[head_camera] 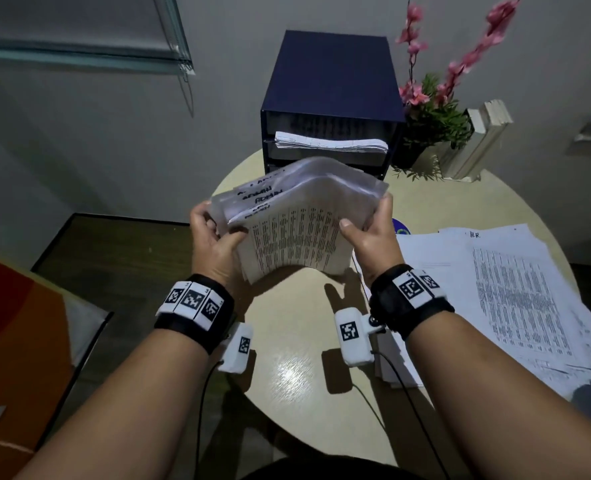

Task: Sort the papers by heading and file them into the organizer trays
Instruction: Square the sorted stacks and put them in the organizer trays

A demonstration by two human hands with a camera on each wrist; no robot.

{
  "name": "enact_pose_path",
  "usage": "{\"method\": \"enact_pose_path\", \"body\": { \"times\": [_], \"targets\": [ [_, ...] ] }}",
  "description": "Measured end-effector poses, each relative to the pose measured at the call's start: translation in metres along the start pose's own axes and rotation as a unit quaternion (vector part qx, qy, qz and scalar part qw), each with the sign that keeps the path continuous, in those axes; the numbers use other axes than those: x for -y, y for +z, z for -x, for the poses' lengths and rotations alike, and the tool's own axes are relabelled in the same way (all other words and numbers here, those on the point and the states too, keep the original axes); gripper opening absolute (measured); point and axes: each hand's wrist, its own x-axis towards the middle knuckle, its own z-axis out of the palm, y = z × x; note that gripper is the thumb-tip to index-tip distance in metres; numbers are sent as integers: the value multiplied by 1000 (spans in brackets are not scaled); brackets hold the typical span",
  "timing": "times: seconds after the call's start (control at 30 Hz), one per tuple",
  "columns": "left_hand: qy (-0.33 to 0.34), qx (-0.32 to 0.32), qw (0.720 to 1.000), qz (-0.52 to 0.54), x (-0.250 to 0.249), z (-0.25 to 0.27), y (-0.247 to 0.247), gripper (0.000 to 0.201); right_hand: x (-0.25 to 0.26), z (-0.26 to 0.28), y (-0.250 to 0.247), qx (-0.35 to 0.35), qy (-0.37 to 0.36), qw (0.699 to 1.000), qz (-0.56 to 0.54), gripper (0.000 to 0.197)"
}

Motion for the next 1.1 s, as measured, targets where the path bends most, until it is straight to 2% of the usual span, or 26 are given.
{"method": "enact_pose_path", "body": {
  "times": [0.13, 0.27, 0.33, 0.4, 0.47, 0.53, 0.57, 0.67, 0.73, 0.8, 0.87, 0.97, 1.03, 1.1],
  "targets": [
    [-26, -12, 1000, 9, -1, -3, 3, 62, 5, -6, -4, 3, -10, 1000, 4, 61],
    [-46, -26, 999, -5, -2, -11, 6, 68, 6, -12, -5, 12, 20, 1000, -3, 68],
    [-64, -49, 997, -3, -4, -15, 10, 56, 4, -13, -3, 1, 42, 999, -1, 63],
    [-107, -65, 992, 22, -7, -18, 15, 29, 3, -11, 1, -2, 47, 999, 6, 48],
    [-149, -67, 984, 64, -9, -19, 20, 26, 0, -11, 6, 2, 41, 999, 18, 43],
    [-103, -58, 992, 47, -10, -20, 22, 26, 0, -11, 7, 0, 38, 999, -17, 57],
    [-74, -45, 996, 25, -12, -19, 22, 34, 1, -11, 7, 4, 35, 998, -47, 60],
    [-31, -15, 999, -22, -9, -16, 18, 41, 5, -10, 4, 9, 6, 999, -49, 52],
    [-13, -12, 999, -34, -10, -13, 18, 39, 7, -9, 2, 7, -36, 999, -19, 54],
    [9, -1, 1000, -22, -13, -10, 17, 47, 9, -9, 2, 1, -116, 993, 35, 70],
    [51, 11, 999, -3, -20, -8, 16, 63, 12, -12, 2, -17, -197, 973, 117, 79],
    [133, 24, 989, -54, -28, -8, 12, 80, 16, -15, 2, -12, -316, 910, 268, 71],
    [197, 30, 972, -128, -28, -10, 10, 73, 13, -20, -1, 10, -340, 888, 310, 60],
    [252, 32, 947, -196, -25, -15, 4, 59, 12, -21, -2, 16, -326, 895, 302, 54]
  ]
}}
